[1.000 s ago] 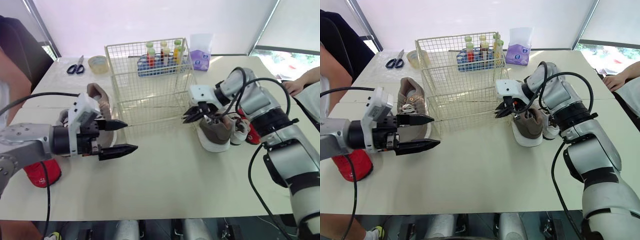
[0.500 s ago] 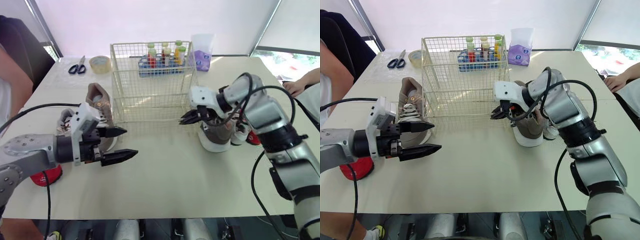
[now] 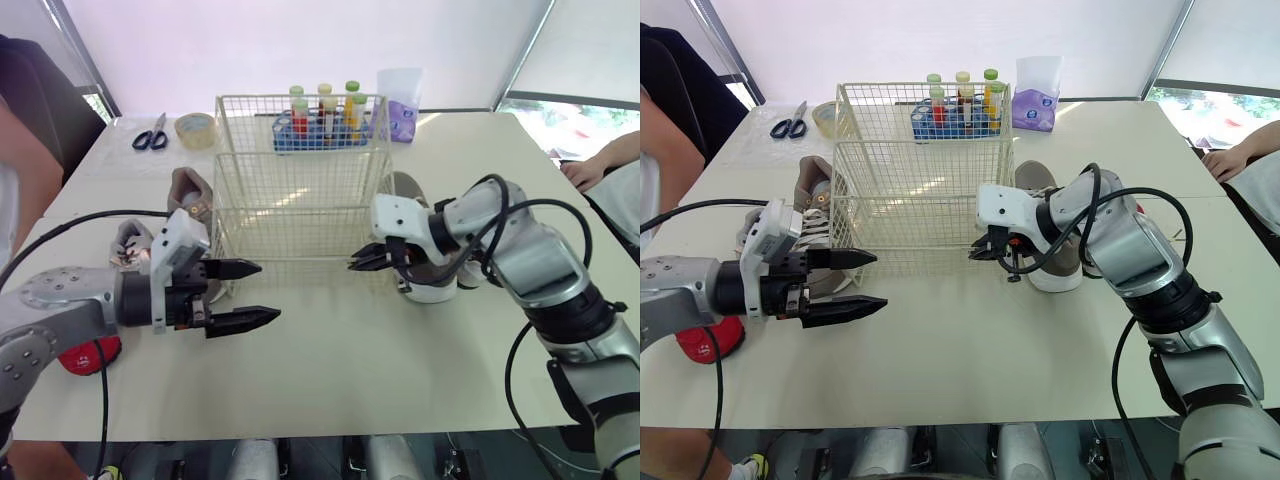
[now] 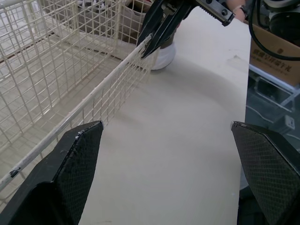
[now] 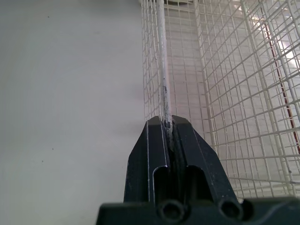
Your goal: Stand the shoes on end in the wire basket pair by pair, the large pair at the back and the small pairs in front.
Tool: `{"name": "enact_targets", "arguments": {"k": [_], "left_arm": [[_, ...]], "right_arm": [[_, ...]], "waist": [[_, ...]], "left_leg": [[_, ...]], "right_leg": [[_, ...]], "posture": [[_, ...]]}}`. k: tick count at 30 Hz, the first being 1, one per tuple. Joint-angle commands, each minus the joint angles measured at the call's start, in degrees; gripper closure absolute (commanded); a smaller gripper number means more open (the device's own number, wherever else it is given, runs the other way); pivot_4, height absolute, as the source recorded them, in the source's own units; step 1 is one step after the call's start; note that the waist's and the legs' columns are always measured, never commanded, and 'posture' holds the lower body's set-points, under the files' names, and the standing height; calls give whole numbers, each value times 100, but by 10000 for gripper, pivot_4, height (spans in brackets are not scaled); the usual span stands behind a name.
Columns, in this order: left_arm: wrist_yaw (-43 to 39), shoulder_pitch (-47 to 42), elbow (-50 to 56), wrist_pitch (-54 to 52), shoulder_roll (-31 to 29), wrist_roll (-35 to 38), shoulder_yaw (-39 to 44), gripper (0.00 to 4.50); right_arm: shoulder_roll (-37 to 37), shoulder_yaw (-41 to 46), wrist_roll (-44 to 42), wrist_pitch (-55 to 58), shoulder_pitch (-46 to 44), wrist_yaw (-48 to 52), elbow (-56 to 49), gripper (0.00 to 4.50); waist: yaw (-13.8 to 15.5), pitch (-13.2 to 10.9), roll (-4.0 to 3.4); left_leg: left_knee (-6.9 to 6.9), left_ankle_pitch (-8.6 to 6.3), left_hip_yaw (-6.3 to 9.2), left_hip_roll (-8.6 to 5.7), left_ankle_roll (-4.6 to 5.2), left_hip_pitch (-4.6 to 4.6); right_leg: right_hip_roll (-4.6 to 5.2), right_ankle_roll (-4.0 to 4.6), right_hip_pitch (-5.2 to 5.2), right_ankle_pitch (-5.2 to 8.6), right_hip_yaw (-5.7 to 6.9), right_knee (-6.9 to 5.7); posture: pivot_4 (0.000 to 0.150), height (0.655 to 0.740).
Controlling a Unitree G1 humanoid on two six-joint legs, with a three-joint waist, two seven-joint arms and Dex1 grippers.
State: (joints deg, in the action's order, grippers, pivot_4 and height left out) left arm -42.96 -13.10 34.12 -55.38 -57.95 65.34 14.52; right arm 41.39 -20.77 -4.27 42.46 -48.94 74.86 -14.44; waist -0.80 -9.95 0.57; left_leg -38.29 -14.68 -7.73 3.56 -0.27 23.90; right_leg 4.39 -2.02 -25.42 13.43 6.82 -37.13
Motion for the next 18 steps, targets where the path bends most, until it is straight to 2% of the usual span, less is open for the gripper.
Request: {"name": "enact_targets", "arguments": {"k": [1,4,5,6,8,11,14,16,18], "left_arm": [[-69,-61,67,0,-39,132,117,0],[-96,-138,10,-32,-75,125,104,0],[-97,-156,-1,-43,-78,124,100,0],[-102,-175,-19,-54,-80,128,98,0],[-110,-195,-44,-70,-81,133,99,0],[-123,-156,-53,-74,-67,128,93,0],[-233,-77,-60,-94,-142,78,87,0],[-332,-47,-80,-73,-188,1,67,0],[-408,-158,-160,-46,-164,-33,8,0]], "right_arm": [[14,45,-66,-218,-72,-92,-122,43938],[37,26,-17,-369,-106,-168,32,43938],[52,28,-4,-412,-101,-190,64,38366],[72,27,1,-446,-98,-195,85,35236],[139,61,-37,-453,-78,-176,36,25995],[120,525,-624,334,-213,-167,-358,11005],[234,1031,-1199,1034,-493,-156,-583,11005],[546,1460,-1606,1092,-686,87,-660,11005],[590,2057,-2044,1297,-1153,-20,-376,11005]], "waist": [[-3,0,0],[-6,0,0],[-3,0,0],[0,0,0],[4,0,0],[7,0,0],[10,0,0],[20,0,0],[27,0,0]], "left_leg": [[0,0,0,0,0,0],[0,0,0,0,0,-2],[0,0,0,0,0,-2],[0,0,0,0,1,-2],[0,0,0,0,0,-2],[0,0,0,0,0,-2],[0,0,0,0,1,-2],[0,-3,1,0,5,-2],[0,-20,3,0,34,-2]], "right_leg": [[0,0,0,0,0,0],[-1,0,0,0,-1,0],[-2,0,0,0,-1,0],[-2,0,0,0,-1,0],[-2,1,1,0,-1,0],[-1,0,1,0,-2,0],[0,0,1,0,-2,0],[0,1,1,0,-2,1],[1,1,2,1,1,3]], "posture": [[1500,7357],[1500,7357],[1500,7357],[1500,7357],[1500,7357],[1500,7357],[1500,7357],[1500,7357],[1500,7357]]}}
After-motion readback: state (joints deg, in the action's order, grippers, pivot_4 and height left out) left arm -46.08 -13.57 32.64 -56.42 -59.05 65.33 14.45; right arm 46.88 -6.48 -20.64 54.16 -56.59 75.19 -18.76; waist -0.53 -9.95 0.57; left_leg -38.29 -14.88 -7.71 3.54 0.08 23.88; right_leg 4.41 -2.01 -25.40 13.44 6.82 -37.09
